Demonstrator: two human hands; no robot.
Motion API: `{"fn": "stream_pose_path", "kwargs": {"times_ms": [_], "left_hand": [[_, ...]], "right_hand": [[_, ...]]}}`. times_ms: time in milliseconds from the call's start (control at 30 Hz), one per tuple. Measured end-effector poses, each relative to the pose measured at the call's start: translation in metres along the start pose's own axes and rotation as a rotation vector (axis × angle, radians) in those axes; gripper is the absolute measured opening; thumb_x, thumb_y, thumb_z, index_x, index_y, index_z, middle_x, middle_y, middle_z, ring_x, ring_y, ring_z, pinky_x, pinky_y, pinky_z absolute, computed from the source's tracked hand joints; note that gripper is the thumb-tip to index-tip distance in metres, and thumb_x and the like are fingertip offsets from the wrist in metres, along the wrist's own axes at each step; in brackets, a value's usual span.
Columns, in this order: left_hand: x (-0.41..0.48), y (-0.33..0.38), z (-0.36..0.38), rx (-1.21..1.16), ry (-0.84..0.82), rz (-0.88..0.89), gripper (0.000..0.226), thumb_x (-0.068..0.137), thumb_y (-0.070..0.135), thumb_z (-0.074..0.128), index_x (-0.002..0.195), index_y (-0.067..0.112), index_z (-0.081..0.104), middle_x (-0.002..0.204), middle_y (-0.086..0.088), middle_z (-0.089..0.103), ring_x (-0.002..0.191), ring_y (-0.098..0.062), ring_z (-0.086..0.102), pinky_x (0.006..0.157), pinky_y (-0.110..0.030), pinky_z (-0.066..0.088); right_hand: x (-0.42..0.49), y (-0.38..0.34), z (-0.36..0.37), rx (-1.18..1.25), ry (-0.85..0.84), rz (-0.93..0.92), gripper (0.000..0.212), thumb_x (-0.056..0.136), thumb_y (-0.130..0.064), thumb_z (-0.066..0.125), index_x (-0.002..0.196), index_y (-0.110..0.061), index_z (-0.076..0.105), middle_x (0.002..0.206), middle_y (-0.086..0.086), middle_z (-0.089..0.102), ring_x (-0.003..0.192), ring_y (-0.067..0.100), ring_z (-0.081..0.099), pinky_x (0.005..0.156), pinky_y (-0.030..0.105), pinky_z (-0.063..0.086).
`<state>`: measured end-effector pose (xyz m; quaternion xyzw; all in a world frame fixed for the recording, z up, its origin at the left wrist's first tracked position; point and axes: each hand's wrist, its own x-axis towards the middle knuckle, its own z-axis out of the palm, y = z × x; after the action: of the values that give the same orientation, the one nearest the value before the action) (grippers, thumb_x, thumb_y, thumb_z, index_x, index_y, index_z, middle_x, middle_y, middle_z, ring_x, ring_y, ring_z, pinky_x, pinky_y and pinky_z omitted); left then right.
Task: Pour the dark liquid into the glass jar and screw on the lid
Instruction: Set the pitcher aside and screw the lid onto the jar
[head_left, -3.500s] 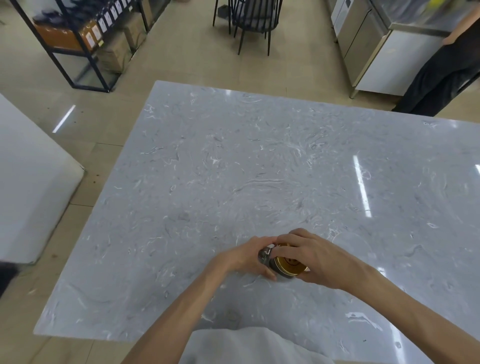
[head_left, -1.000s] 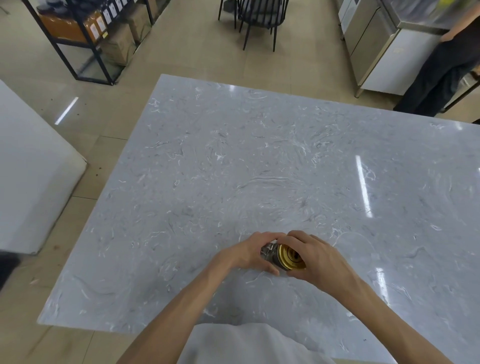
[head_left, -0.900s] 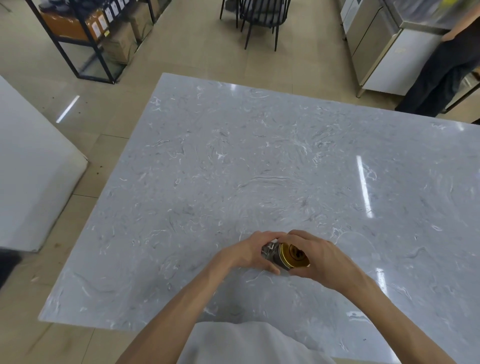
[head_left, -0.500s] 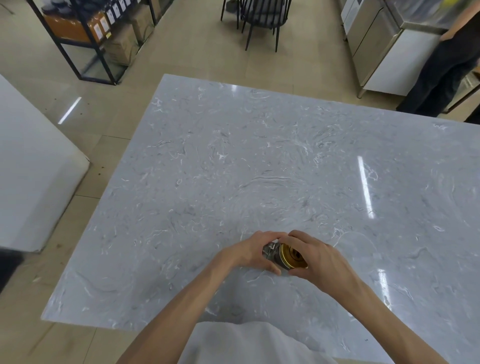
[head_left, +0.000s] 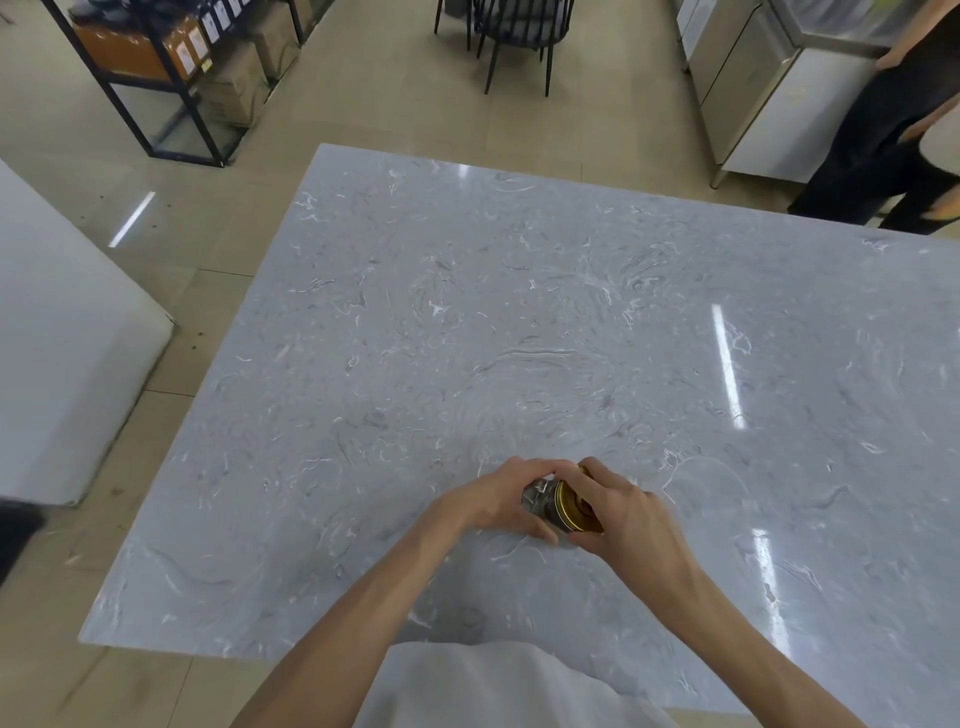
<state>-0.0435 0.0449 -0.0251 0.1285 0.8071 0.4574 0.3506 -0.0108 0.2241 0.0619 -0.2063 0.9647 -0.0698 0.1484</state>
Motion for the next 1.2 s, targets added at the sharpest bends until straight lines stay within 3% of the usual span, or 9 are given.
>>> {"fn": "stream_pose_path", "kwargs": {"times_ms": [233, 433, 500, 567, 667, 767, 867, 1033, 1200], "left_hand": [[0.003, -0.007, 0.010, 0.006, 0.072, 0.006, 0.089, 0.074, 0.031, 0.094, 0.151, 0.030, 0.049, 0.142, -0.001, 0.063, 0.132, -0.023, 0.059, 0.115, -0.051, 0.048], [0.003, -0.019, 0.019, 0.030, 0.107, -0.034, 0.098, 0.072, 0.045, 0.092, 0.153, 0.046, 0.037, 0.155, 0.005, 0.049, 0.143, -0.018, 0.043, 0.122, -0.043, 0.039], [0.003, -0.021, 0.019, 0.021, 0.105, -0.028, 0.100, 0.073, 0.047, 0.091, 0.154, 0.048, 0.033, 0.157, 0.008, 0.046, 0.145, -0.016, 0.039, 0.122, -0.042, 0.036], [0.002, -0.022, 0.018, 0.011, 0.100, -0.016, 0.099, 0.075, 0.045, 0.091, 0.156, 0.044, 0.033, 0.158, 0.006, 0.045, 0.147, -0.017, 0.038, 0.123, -0.042, 0.035], [0.002, -0.021, 0.018, -0.001, 0.102, -0.002, 0.099, 0.076, 0.040, 0.092, 0.158, 0.037, 0.035, 0.158, 0.003, 0.045, 0.146, -0.018, 0.040, 0.123, -0.041, 0.034], [0.004, -0.022, 0.018, 0.012, 0.102, 0.005, 0.099, 0.077, 0.042, 0.091, 0.158, 0.038, 0.034, 0.158, 0.005, 0.045, 0.146, -0.018, 0.039, 0.123, -0.042, 0.034], [0.004, -0.028, 0.018, -0.010, 0.099, 0.021, 0.098, 0.075, 0.044, 0.091, 0.155, 0.043, 0.035, 0.142, 0.016, 0.044, 0.144, -0.017, 0.041, 0.122, -0.040, 0.035], [0.008, -0.033, 0.002, -0.134, 0.094, 0.169, 0.076, 0.077, 0.025, 0.094, 0.142, 0.033, 0.057, 0.135, 0.012, 0.066, 0.127, -0.012, 0.064, 0.110, -0.038, 0.053], [0.005, -0.032, -0.009, -0.163, 0.173, 0.265, 0.054, 0.076, 0.018, 0.083, 0.121, 0.041, 0.063, 0.113, 0.012, 0.073, 0.107, -0.004, 0.069, 0.091, -0.024, 0.055]], "right_hand": [[-0.003, -0.026, 0.004, -0.132, 0.064, 0.346, 0.067, 0.081, -0.075, 0.049, 0.127, -0.027, 0.041, 0.110, -0.004, 0.054, 0.089, 0.019, 0.063, 0.063, 0.029, 0.050], [-0.011, -0.003, -0.007, -0.139, 0.160, 0.508, 0.091, 0.070, -0.087, -0.002, 0.080, -0.018, 0.057, 0.075, -0.004, 0.063, 0.072, 0.021, 0.065, 0.056, 0.030, 0.037], [-0.013, 0.009, -0.008, 0.025, 0.205, 0.380, 0.081, 0.083, -0.080, 0.013, 0.109, -0.022, 0.062, 0.103, -0.004, 0.071, 0.091, 0.024, 0.067, 0.068, 0.033, 0.049], [-0.015, 0.012, -0.012, 0.135, 0.190, 0.291, 0.067, 0.090, -0.072, 0.027, 0.138, -0.029, 0.043, 0.109, -0.004, 0.073, 0.096, 0.023, 0.069, 0.078, 0.039, 0.057], [-0.018, 0.018, -0.014, 0.077, 0.363, 0.315, 0.066, 0.089, -0.071, 0.025, 0.137, -0.028, 0.041, 0.083, -0.007, 0.073, 0.074, 0.019, 0.070, 0.066, 0.037, 0.058], [-0.018, 0.017, -0.011, 0.271, 0.205, 0.163, 0.064, 0.093, -0.067, 0.033, 0.149, -0.038, 0.024, 0.130, -0.013, 0.059, 0.112, 0.011, 0.061, 0.092, 0.036, 0.051], [-0.015, 0.022, -0.002, 0.131, 0.223, 0.219, 0.070, 0.090, -0.072, 0.025, 0.146, -0.032, 0.032, 0.119, -0.008, 0.067, 0.100, 0.015, 0.066, 0.083, 0.034, 0.056], [0.013, 0.017, 0.019, 0.179, 0.245, -0.382, 0.046, 0.094, -0.055, 0.049, 0.128, -0.025, 0.058, 0.129, 0.001, 0.054, 0.119, 0.019, 0.048, 0.095, 0.031, 0.049], [0.051, 0.002, 0.056, 0.265, 0.528, -0.307, 0.028, 0.077, -0.024, 0.073, 0.102, -0.015, 0.067, 0.106, 0.008, 0.062, 0.095, 0.026, 0.058, 0.079, 0.036, 0.051]]}}
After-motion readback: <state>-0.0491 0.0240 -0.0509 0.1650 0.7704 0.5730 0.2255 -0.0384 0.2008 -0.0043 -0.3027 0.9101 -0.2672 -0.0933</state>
